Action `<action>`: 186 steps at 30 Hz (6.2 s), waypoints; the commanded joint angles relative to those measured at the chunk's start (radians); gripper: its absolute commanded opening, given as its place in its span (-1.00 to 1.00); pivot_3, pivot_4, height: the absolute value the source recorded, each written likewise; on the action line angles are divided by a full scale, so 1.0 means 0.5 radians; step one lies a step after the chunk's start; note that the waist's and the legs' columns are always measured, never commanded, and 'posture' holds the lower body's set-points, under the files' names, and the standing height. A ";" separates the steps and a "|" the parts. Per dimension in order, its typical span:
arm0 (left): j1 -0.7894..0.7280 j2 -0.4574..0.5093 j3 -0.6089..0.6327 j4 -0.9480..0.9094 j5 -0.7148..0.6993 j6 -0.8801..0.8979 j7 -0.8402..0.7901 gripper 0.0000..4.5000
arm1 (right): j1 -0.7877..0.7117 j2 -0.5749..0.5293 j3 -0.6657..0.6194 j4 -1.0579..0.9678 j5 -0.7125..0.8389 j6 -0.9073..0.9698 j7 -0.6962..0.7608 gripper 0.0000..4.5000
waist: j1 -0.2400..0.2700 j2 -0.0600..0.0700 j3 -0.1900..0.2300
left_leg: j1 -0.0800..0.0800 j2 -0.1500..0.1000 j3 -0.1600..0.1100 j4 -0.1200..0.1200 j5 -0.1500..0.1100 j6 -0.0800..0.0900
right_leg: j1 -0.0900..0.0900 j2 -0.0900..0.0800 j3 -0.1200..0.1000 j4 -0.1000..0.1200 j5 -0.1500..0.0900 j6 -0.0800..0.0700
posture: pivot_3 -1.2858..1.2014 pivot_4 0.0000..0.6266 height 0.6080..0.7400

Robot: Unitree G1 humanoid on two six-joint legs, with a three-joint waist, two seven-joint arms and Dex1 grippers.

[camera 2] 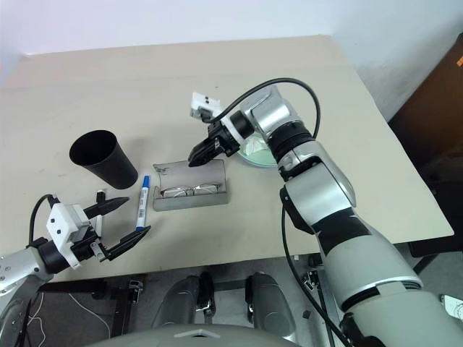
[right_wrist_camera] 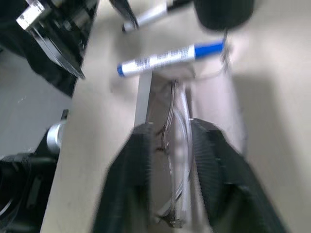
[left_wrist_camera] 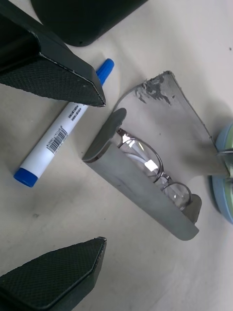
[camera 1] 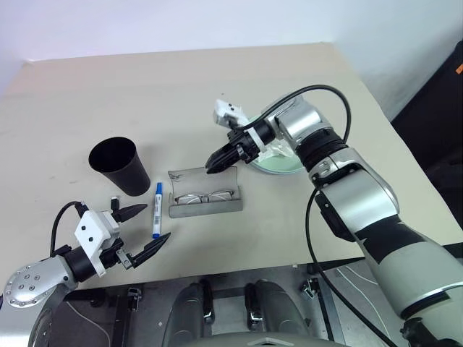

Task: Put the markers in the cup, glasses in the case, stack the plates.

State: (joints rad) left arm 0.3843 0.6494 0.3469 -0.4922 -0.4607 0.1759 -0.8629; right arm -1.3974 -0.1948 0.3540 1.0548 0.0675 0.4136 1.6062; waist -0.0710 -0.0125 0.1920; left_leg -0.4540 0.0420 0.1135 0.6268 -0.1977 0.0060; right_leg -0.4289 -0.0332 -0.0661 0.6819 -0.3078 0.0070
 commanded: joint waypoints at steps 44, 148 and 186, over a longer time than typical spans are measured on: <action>0.004 -0.036 0.266 0.019 -0.048 -0.114 0.054 1.00 | 0.584 0.001 -0.104 -1.119 0.196 0.679 -0.165 -0.97 | 0.001 -0.001 -0.001 | 0.006 0.001 0.000 0.005 0.001 -0.001 | 0.005 0.000 -0.001 0.006 0.001 0.001 | 0.03 -0.52 0.62; 0.395 -0.219 0.616 -0.370 -0.357 0.700 0.912 1.00 | 0.788 -0.084 0.011 -1.165 0.104 0.037 -0.473 -0.97 | 0.009 -0.004 -0.002 | 0.016 0.003 0.000 0.004 0.001 -0.001 | 0.008 0.002 0.000 0.001 -0.004 -0.007 | 0.03 -0.52 0.62; -0.790 -0.104 0.518 -0.281 -0.115 2.877 1.693 -0.25 | 0.716 -0.159 -0.079 -0.991 0.073 -0.062 -0.632 -1.00 | 0.009 -0.006 -0.003 | 0.025 0.007 0.000 0.005 0.009 -0.007 | 0.023 0.012 0.000 0.011 0.002 0.003 | 0.03 -0.52 0.62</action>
State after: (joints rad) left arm -0.0298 0.5794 0.5845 -0.6606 -0.5739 1.5906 -0.0322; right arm -1.0039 -0.2767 0.3383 0.5653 0.1008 0.4008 1.2957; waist -0.0666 -0.0156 0.1906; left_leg -0.4412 0.0455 0.1137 0.6295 -0.1930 0.0022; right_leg -0.4176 -0.0270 -0.0663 0.6875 -0.3070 0.0085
